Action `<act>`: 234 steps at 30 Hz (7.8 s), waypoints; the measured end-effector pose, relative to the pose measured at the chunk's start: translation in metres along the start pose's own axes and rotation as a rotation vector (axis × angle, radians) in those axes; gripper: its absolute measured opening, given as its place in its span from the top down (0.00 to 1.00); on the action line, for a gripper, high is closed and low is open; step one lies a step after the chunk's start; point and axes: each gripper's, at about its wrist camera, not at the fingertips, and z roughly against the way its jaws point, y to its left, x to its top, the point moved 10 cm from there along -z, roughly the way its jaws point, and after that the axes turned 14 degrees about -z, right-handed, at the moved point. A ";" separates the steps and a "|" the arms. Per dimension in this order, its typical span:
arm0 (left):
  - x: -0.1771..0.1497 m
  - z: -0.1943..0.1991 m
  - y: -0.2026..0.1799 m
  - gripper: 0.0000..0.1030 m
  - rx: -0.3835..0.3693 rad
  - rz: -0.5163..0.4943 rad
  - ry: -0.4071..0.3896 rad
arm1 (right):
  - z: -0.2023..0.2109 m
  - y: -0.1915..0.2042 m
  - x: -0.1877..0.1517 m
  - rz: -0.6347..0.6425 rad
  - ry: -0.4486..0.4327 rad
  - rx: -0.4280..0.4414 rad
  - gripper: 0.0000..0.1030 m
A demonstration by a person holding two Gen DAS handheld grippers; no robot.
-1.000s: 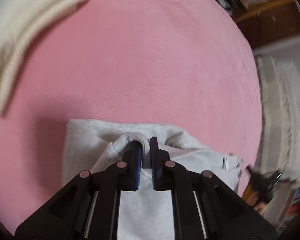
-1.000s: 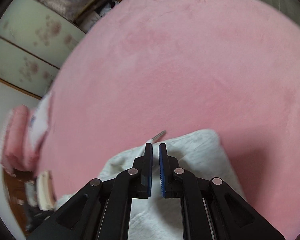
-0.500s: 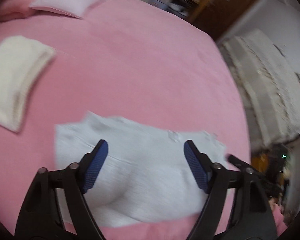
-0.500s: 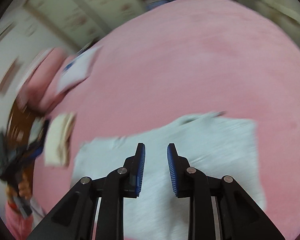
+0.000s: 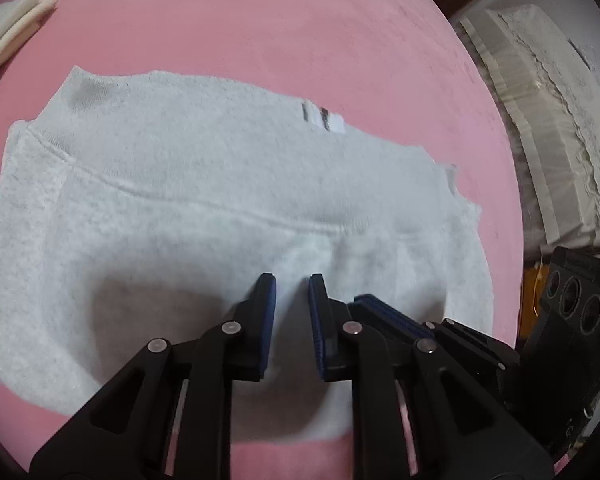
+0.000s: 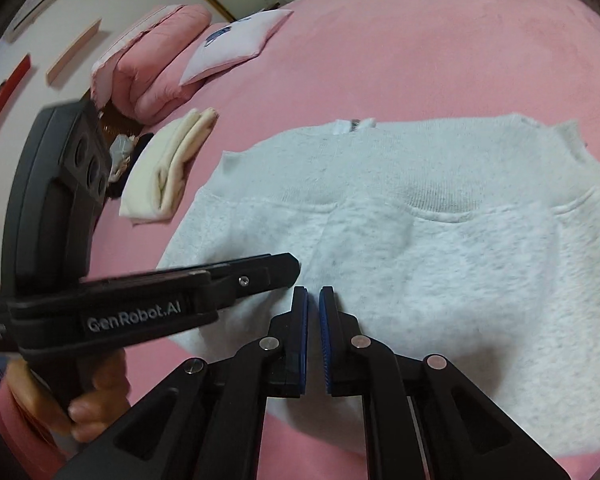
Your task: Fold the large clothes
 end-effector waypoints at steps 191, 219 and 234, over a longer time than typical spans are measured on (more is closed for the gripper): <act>-0.168 0.050 0.243 0.73 -0.323 1.019 -0.368 | 0.125 -0.290 0.045 -0.188 0.408 -0.378 1.00; -0.036 0.208 -0.066 0.87 -0.181 0.202 -0.666 | 0.177 -0.232 0.056 -0.218 0.161 -0.152 1.00; -0.025 0.143 -0.275 0.86 0.084 -0.284 -0.492 | 0.203 -0.217 0.057 -0.324 0.329 0.165 1.00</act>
